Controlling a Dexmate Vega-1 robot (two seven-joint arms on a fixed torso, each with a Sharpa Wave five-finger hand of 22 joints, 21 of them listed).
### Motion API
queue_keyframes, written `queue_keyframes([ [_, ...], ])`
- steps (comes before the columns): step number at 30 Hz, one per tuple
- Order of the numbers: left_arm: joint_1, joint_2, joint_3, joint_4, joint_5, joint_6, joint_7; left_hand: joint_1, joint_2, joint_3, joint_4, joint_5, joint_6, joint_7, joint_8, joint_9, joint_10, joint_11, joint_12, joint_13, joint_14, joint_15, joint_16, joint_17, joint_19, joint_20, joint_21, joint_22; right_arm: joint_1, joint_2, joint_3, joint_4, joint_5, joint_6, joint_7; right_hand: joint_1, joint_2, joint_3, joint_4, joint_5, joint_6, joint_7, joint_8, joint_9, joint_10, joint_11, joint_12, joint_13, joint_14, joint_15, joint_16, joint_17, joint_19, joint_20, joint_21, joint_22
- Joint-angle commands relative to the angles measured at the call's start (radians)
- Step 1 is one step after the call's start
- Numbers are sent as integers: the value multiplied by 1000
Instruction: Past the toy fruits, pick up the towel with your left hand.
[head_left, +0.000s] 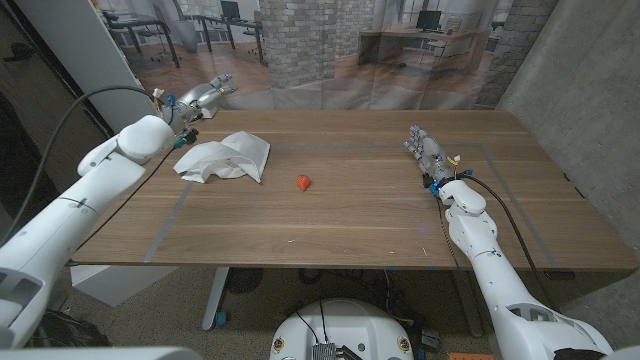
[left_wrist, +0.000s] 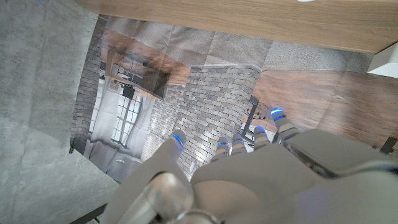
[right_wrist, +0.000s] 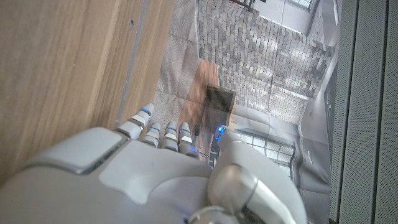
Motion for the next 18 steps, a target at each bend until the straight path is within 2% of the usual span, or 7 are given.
queue_keyframes([
  [1,-44,52,18,-23,20,59,-85,18,-5,3,-14,-8,-2,1,-3,4,-20,1,-2,4,-35,-4,-5,1,-6,2,-2,0,2,1,2,6,4,3,3,6,8,2,-6,4,3,4,7,5,6,9,6,6,-2,4,1,3,7,-12,6,3],
  [9,-79,84,38,-39,35,104,-144,30,-17,3,-31,-13,-9,2,-5,4,-20,12,-2,5,-34,-5,-5,1,-6,-1,-5,-1,5,0,3,11,6,4,6,6,8,2,-6,4,3,3,7,5,7,8,6,6,-2,5,1,3,7,-11,6,3],
  [14,-100,103,54,-51,50,132,-179,40,-30,1,-48,-16,-2,3,-1,5,-17,6,-1,5,-33,-7,-5,2,-6,-2,-7,-2,7,0,3,16,8,4,10,6,8,2,-7,4,3,3,7,5,6,8,6,6,-1,5,1,3,7,-12,6,3],
  [18,-115,116,64,-59,60,151,-204,47,-37,0,-57,-18,1,4,0,5,-12,11,1,5,-34,-8,-5,2,-6,-3,-9,-2,8,0,4,18,9,6,11,6,8,2,-7,4,4,3,7,5,7,9,6,6,-1,5,1,3,7,-12,6,3],
])
